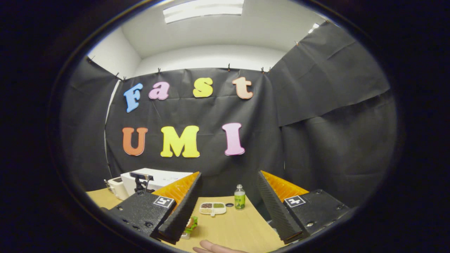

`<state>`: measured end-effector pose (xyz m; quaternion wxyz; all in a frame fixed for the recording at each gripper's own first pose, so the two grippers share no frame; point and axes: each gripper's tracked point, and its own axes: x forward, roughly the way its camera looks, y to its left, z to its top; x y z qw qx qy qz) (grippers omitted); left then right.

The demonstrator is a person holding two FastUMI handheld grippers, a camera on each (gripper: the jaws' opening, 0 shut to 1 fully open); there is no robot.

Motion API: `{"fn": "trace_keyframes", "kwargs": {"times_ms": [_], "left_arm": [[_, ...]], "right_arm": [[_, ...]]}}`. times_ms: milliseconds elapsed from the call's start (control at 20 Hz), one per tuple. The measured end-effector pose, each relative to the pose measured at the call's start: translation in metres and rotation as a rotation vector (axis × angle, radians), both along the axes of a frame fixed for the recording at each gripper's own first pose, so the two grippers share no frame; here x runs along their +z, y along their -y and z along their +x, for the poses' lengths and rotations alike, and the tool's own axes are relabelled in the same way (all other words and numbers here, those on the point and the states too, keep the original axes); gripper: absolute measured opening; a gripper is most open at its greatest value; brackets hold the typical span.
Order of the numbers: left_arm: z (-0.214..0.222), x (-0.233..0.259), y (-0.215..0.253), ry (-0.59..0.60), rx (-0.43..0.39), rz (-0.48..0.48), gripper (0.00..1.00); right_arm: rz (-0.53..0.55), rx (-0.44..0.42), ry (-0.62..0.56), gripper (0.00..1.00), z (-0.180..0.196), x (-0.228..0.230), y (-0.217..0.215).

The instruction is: Open the microwave oven with the left hand, put the food in, and close the microwave oven.

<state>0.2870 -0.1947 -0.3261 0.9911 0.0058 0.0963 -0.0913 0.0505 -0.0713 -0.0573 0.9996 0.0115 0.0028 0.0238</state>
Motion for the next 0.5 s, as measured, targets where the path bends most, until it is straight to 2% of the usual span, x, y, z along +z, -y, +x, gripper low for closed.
{"fn": "trace_keyframes", "kwargs": {"times_ms": [150, 200, 250, 300, 400, 450, 500], "left_arm": [[0.0, -0.004, 0.0, 0.015, -0.006, 0.052, 0.91], [-0.005, -0.006, -0.002, 0.018, -0.004, 0.068, 0.56], [-0.007, 0.0, -0.003, 0.041, -0.012, 0.086, 0.22], [0.001, -0.006, -0.002, 0.036, -0.015, 0.106, 0.25], [0.001, -0.007, -0.002, 0.023, -0.021, 0.082, 0.15], [-0.004, -0.004, -0.002, 0.017, -0.024, 0.061, 0.14], [0.002, -0.007, 0.003, 0.012, -0.03, 0.051, 0.01]], "right_arm": [[-0.006, -0.006, -0.011, 0.99, 0.003, -0.004, 0.003], [-0.009, -0.01, -0.012, 0.91, 0.003, -0.006, 0.004], [-0.011, -0.013, -0.012, 0.99, 0.004, -0.006, 0.004], [-0.015, -0.017, -0.013, 0.99, 0.004, -0.007, 0.005], [-0.022, -0.027, -0.02, 0.99, 0.007, -0.01, 0.008], [-0.023, -0.03, -0.027, 0.99, 0.007, -0.012, 0.01], [-0.021, -0.032, -0.031, 0.99, 0.007, -0.015, 0.01]]}}
